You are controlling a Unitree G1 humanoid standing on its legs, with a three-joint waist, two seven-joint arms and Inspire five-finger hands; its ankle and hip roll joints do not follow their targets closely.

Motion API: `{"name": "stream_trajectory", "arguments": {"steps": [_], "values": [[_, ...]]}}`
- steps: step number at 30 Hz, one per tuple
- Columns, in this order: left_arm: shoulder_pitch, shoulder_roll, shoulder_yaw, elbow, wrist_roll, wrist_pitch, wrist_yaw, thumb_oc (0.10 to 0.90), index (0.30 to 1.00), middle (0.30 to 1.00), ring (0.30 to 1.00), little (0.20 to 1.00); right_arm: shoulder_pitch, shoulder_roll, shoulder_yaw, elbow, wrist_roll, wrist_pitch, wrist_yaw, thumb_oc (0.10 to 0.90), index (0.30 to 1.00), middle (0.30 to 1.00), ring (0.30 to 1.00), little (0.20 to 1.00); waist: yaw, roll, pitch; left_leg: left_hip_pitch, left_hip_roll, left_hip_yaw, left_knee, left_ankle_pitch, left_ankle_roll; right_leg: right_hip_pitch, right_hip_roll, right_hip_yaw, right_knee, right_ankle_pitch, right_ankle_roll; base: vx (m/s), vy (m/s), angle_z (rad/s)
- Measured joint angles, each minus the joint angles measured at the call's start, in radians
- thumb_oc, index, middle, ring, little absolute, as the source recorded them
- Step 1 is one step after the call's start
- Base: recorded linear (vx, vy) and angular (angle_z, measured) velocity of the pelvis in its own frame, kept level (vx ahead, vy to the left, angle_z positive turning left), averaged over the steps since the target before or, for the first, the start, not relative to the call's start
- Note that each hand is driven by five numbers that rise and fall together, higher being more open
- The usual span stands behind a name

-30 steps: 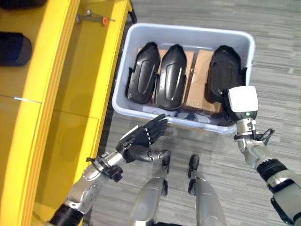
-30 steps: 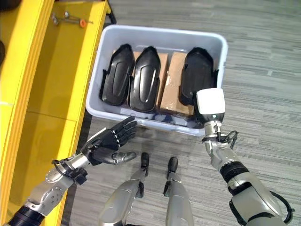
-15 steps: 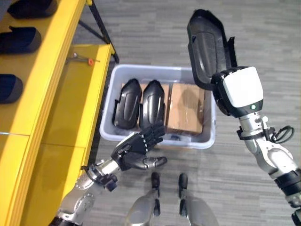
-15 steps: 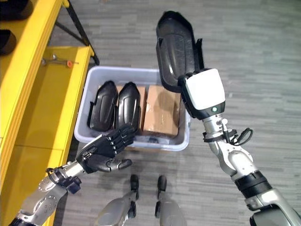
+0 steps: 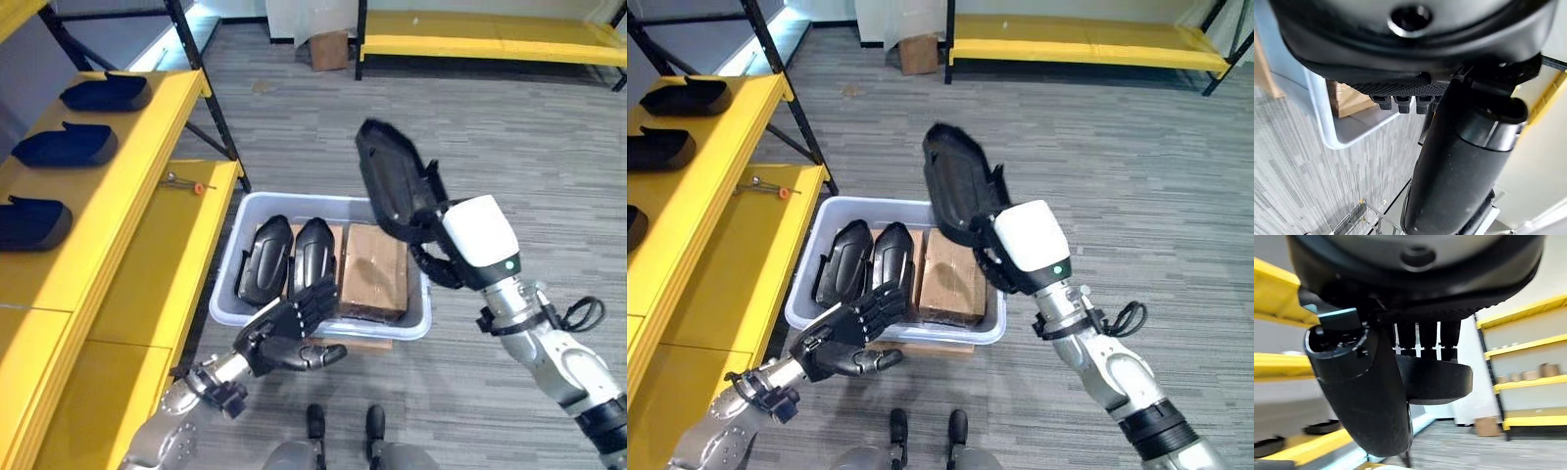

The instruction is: Move parts from the plastic box to the shelf.

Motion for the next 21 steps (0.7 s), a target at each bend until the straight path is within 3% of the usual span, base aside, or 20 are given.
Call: {"name": "stream_trajectory", "arguments": {"steps": [4, 6, 8, 9, 10, 12, 13, 15, 16, 18, 19, 21], "values": [[0.041, -0.064, 0.019, 0.015, -0.002, 0.000, 0.095, 0.900, 1.000, 1.000, 1.000, 1.000, 0.016, 0.013, 0.007, -0.003, 0.000, -0.081, 0.013, 0.400, 0.300, 0.300, 0.300, 0.300, 0.015, 0.008, -0.019, 0.001, 0.001, -0.027, 0.000, 0.005, -0.008, 0.010, 0.003, -0.025, -0.003, -0.007, -0.007, -0.06, -0.098, 0.19], [0.057, -0.078, 0.027, 0.028, -0.003, -0.002, 0.126, 0.900, 1.000, 1.000, 1.000, 1.000, 0.016, 0.015, 0.023, -0.025, 0.009, -0.080, 0.018, 0.400, 0.300, 0.300, 0.300, 0.300, 0.045, 0.012, -0.032, -0.012, 0.006, -0.030, 0.001, 0.008, -0.014, 0.009, 0.009, -0.038, 0.000, -0.011, -0.005, -0.13, -0.060, 0.19], [0.067, -0.098, 0.034, 0.040, -0.002, -0.005, 0.126, 0.900, 1.000, 1.000, 1.000, 1.000, 0.032, 0.027, 0.027, -0.067, 0.020, -0.068, 0.018, 0.400, 0.300, 0.300, 0.300, 0.300, 0.042, 0.013, -0.035, -0.031, 0.015, -0.018, -0.004, -0.003, -0.022, 0.012, 0.005, -0.087, 0.001, -0.009, -0.021, -0.18, 0.028, 0.73], [0.065, -0.099, 0.033, 0.046, 0.001, -0.005, 0.116, 0.900, 1.000, 1.000, 1.000, 1.000, 0.061, 0.022, 0.017, -0.106, 0.020, -0.044, 0.017, 0.400, 0.300, 0.300, 0.300, 0.300, 0.035, 0.010, -0.037, -0.046, 0.051, 0.105, -0.002, -0.026, -0.029, 0.012, -0.008, -0.149, 0.001, -0.010, -0.029, -0.15, 0.113, 1.26], [0.065, -0.099, 0.033, 0.047, 0.008, -0.012, 0.113, 0.900, 1.000, 1.000, 1.000, 1.000, 0.080, 0.016, 0.003, -0.121, 0.020, -0.038, 0.016, 0.400, 0.300, 0.300, 0.300, 0.300, 0.033, 0.005, -0.040, -0.052, 0.069, 0.165, 0.010, -0.029, -0.031, 0.008, -0.023, -0.182, 0.001, -0.013, -0.032, -0.16, 0.193, 1.17], [0.072, -0.091, 0.034, 0.050, 0.008, -0.033, 0.116, 0.900, 1.000, 1.000, 1.000, 1.000, 0.081, 0.006, -0.004, -0.120, 0.025, -0.029, 0.016, 0.400, 0.300, 0.300, 0.300, 0.300, 0.046, 0.003, -0.041, -0.043, 0.105, 0.192, 0.028, -0.031, -0.029, 0.006, -0.037, -0.193, 0.001, -0.016, -0.036, -0.13, 0.197, 0.54], [0.076, -0.089, 0.033, 0.051, 0.002, -0.042, 0.130, 0.900, 1.000, 1.000, 1.000, 1.000, 0.081, -0.004, -0.006, -0.121, 0.070, -0.031, 0.016, 0.400, 0.300, 0.300, 0.300, 0.300, 0.049, 0.001, -0.040, -0.014, 0.142, 0.208, 0.040, -0.045, -0.050, 0.001, -0.056, -0.196, 0.011, -0.015, -0.033, -0.19, 0.233, 0.33], [0.064, -0.110, 0.026, 0.052, -0.003, -0.047, 0.141, 0.900, 1.000, 1.000, 1.000, 1.000, 0.101, -0.014, -0.023, -0.121, 0.124, -0.031, 0.014, 0.400, 0.300, 0.300, 0.300, 0.300, 0.019, 0.002, -0.043, 0.056, 0.191, 0.241, 0.068, -0.016, -0.057, -0.022, -0.115, -0.217, 0.061, -0.024, 0.009, -0.23, 0.348, 0.40], [0.031, -0.110, 0.009, 0.057, -0.001, -0.041, 0.141, 0.900, 1.000, 1.000, 1.000, 1.000, 0.125, -0.014, -0.054, -0.119, 0.143, -0.030, 0.010, 0.400, 0.300, 0.300, 0.300, 0.300, 0.008, 0.000, -0.042, 0.045, 0.187, 0.232, 0.090, -0.028, -0.102, -0.038, -0.146, -0.231, 0.092, -0.024, 0.027, -0.20, 0.383, 0.57], [-0.049, -0.087, -0.022, 0.066, 0.001, -0.038, 0.132, 0.900, 1.000, 1.000, 1.000, 1.000, 0.147, -0.014, -0.098, -0.106, 0.182, -0.028, 0.004, 0.400, 0.300, 0.300, 0.300, 0.300, -0.026, -0.033, -0.051, 0.039, 0.106, 0.237, 0.071, -0.071, -0.064, -0.041, -0.211, -0.243, 0.099, -0.002, 0.068, -0.20, 0.570, 0.52], [-0.077, -0.063, -0.031, 0.073, 0.008, -0.042, 0.131, 0.900, 1.000, 1.000, 1.000, 1.000, 0.155, 0.034, -0.129, -0.099, 0.193, -0.042, 0.001, 0.400, 0.300, 0.300, 0.300, 0.300, -0.029, -0.055, -0.059, 0.042, 0.055, 0.234, 0.055, -0.072, -0.047, -0.041, -0.252, -0.247, 0.088, 0.030, 0.102, -0.24, 0.724, 0.30], [-0.075, -0.052, -0.042, 0.081, 0.023, -0.048, 0.149, 0.900, 1.000, 1.000, 1.000, 1.000, 0.161, 0.084, -0.134, -0.107, 0.205, -0.052, -0.027, 0.400, 0.300, 0.300, 0.300, 0.300, -0.030, -0.058, -0.067, 0.043, -0.005, 0.229, 0.045, -0.091, 0.000, -0.017, -0.315, -0.258, 0.087, 0.048, 0.136, -0.19, 0.525, 0.36]]}}
